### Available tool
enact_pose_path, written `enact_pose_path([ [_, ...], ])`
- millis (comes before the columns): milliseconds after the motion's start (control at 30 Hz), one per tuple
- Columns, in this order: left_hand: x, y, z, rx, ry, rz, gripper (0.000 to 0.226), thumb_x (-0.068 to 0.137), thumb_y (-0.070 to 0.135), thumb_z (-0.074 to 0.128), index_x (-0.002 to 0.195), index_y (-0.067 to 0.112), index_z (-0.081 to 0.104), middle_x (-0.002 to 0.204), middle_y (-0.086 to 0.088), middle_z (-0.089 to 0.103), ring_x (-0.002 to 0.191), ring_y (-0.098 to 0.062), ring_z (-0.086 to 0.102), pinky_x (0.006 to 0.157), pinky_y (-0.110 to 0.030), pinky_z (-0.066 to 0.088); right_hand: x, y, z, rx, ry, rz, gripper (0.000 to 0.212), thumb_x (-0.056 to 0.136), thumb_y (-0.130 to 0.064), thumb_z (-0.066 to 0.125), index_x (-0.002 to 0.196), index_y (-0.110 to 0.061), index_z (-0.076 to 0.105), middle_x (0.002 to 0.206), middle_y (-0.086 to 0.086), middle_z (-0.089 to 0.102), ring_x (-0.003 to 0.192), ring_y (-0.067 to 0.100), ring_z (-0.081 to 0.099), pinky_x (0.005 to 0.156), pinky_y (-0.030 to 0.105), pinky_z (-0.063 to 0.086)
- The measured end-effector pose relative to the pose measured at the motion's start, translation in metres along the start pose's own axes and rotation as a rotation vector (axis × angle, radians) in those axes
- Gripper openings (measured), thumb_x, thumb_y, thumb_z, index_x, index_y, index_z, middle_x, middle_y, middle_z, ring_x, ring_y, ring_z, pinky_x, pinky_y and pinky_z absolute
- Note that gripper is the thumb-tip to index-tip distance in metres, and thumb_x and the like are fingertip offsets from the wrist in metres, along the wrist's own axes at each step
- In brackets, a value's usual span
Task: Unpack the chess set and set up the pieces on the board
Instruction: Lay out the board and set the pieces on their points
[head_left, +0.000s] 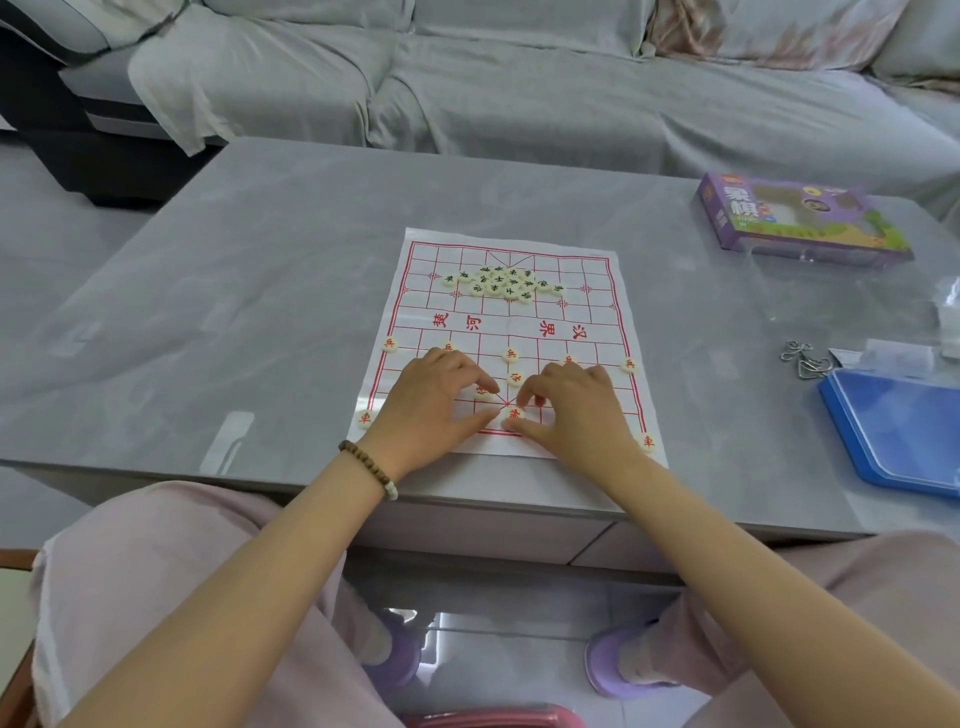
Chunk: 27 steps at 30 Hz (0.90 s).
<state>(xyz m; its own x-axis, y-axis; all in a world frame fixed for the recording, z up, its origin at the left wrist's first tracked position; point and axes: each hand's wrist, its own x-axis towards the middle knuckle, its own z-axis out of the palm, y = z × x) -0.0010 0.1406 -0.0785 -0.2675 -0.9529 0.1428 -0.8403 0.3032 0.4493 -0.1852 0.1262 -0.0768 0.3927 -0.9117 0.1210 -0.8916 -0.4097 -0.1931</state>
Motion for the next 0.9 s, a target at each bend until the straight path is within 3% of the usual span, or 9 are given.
enact_pose_path([
  [267,0.000,0.011,0.013,0.060,-0.070,0.095,0.041,0.080,0.057,0.058,0.116,0.036,0.058,0.126,0.014,0.052,0.119,-0.007,0.036,0.099,-0.024,0.024,-0.017,0.047,-0.025,0.134,-0.161,-0.036,0.024,0.084,-0.045,0.061,0.107,-0.041,0.065,0.107,-0.011,0.055,0.100,0.006,0.042,0.089,0.022,0.021],
  [433,-0.002,0.011,0.016,0.085,-0.107,0.089,0.049,0.077,0.064,0.054,0.119,0.039,0.055,0.129,0.015,0.050,0.121,-0.007,0.035,0.099,-0.026,0.024,-0.022,0.050,-0.024,0.215,-0.121,0.010,0.031,0.079,-0.050,0.065,0.108,-0.038,0.063,0.107,-0.012,0.059,0.099,0.007,0.047,0.095,0.028,0.031],
  [600,-0.003,0.010,0.015,0.077,-0.102,0.086,0.048,0.077,0.064,0.055,0.118,0.039,0.056,0.127,0.014,0.051,0.120,-0.007,0.036,0.099,-0.025,0.023,-0.022,0.046,-0.020,0.167,-0.077,0.011,0.024,0.080,-0.050,0.064,0.099,-0.035,0.067,0.105,-0.012,0.060,0.103,0.009,0.049,0.097,0.027,0.025],
  [900,-0.003,0.008,0.015,0.070,-0.097,0.089,0.049,0.076,0.065,0.055,0.118,0.040,0.056,0.126,0.015,0.051,0.119,-0.007,0.037,0.097,-0.023,0.021,-0.028,0.056,-0.030,0.200,-0.171,-0.006,0.023,0.081,-0.044,0.065,0.103,-0.036,0.067,0.108,-0.013,0.058,0.104,0.008,0.046,0.092,0.020,0.019],
])
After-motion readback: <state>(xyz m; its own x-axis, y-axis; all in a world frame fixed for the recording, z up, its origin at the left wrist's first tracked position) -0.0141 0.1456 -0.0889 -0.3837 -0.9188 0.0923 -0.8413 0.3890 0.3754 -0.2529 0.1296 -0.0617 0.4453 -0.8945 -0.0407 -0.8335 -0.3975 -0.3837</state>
